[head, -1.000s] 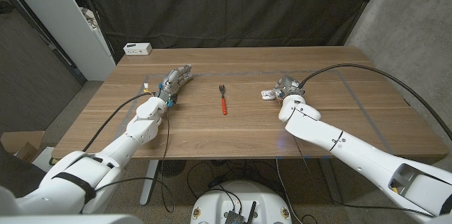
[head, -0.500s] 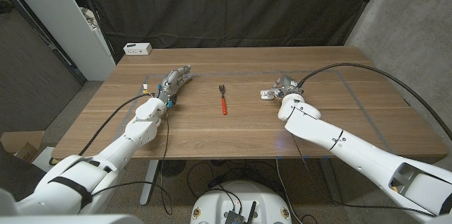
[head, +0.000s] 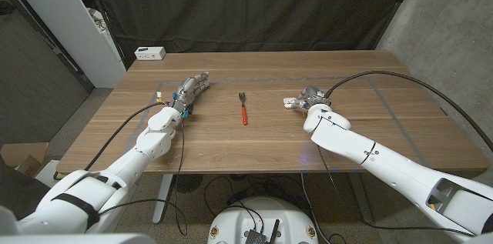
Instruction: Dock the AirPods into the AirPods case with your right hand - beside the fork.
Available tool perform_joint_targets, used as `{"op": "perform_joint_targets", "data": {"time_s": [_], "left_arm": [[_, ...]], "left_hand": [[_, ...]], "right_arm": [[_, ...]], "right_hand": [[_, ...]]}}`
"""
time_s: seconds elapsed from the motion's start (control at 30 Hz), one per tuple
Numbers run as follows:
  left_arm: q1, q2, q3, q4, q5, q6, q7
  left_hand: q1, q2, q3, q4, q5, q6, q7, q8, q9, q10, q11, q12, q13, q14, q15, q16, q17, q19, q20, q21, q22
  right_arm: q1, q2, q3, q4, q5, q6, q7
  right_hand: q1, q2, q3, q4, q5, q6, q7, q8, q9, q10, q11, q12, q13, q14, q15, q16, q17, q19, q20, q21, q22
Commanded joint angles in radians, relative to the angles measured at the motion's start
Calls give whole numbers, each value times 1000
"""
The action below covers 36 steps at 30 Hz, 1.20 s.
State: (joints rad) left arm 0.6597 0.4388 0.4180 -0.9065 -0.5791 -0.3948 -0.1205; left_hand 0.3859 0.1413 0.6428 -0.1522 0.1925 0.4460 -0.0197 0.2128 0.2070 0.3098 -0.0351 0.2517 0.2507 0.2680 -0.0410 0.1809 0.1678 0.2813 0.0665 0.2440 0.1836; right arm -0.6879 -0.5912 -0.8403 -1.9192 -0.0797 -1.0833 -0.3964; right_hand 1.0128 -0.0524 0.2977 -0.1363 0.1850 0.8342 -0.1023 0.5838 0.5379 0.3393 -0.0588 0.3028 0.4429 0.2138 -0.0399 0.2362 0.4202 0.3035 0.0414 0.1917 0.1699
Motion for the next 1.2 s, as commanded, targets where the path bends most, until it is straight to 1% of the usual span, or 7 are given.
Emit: {"op": "perform_joint_targets", "data": {"time_s": [0.03,0.2,0.27,0.4,0.53,0.7,1.2], "left_arm": [[12,7,2,-13,5,4,9],[15,8,1,-20,5,10,18],[13,6,1,-14,4,5,12],[7,3,2,-3,4,-2,4],[1,6,2,0,7,2,7],[-24,-4,5,41,8,-12,-15],[-71,-9,8,108,10,-17,-46]], "left_hand": [[16,-4,2,-9,6,4,-14,-3,3,4,-4,-1,2,0,-33,-3,-1,3,17,-2,4],[20,-7,0,-11,7,3,-13,-4,2,4,-5,-2,2,0,-32,-2,0,2,19,-3,4],[20,-7,0,-11,7,4,-13,-4,2,4,-4,-2,2,0,-33,-2,0,1,21,-3,4],[23,-8,-1,-13,8,3,-14,-5,2,4,-3,-2,2,0,-31,-2,0,2,24,-4,4],[26,-9,-3,-13,8,3,-15,-6,2,5,-4,-2,2,-1,-30,-2,0,3,28,-4,5],[28,-10,-4,-14,8,3,-16,-6,2,6,-4,-2,2,-1,-32,-1,0,3,28,-4,5],[36,-11,-9,-14,9,-2,-22,-9,1,6,-4,-3,3,-1,-33,0,1,3,31,-6,6]], "right_arm": [[1,-2,3,-13,34,-25,-2],[-19,8,27,-34,42,-37,-38],[-25,14,34,-41,41,-46,-57],[-47,48,61,-56,36,-77,-117],[-65,65,85,-80,42,-94,-151],[-57,91,81,-54,56,-107,-165],[-5,149,60,49,94,-148,-183]], "right_hand": [[-15,-2,-1,7,0,-9,2,-8,-4,-8,1,-4,3,-6,-81,-4,5,2,11,-3,2],[-63,2,-12,28,-4,-23,9,-17,-17,-14,16,-7,5,-11,-72,-4,8,3,16,-1,3],[-73,5,-13,33,-4,-27,11,-20,-20,-15,15,-8,6,-11,-70,-3,9,5,19,0,3],[-91,12,-13,38,-4,-40,27,-26,-30,-14,36,-9,8,0,-58,1,10,26,28,7,3],[-103,10,-11,33,-5,-87,46,-49,-44,-17,51,-12,11,12,-45,3,9,47,27,13,4],[-114,11,-8,31,-4,-131,57,-74,-58,-24,61,-17,12,16,-42,1,6,55,29,12,4],[-112,13,8,17,-2,-91,87,-79,-84,-15,63,-21,7,32,-41,-2,-5,56,31,9,5]]}}
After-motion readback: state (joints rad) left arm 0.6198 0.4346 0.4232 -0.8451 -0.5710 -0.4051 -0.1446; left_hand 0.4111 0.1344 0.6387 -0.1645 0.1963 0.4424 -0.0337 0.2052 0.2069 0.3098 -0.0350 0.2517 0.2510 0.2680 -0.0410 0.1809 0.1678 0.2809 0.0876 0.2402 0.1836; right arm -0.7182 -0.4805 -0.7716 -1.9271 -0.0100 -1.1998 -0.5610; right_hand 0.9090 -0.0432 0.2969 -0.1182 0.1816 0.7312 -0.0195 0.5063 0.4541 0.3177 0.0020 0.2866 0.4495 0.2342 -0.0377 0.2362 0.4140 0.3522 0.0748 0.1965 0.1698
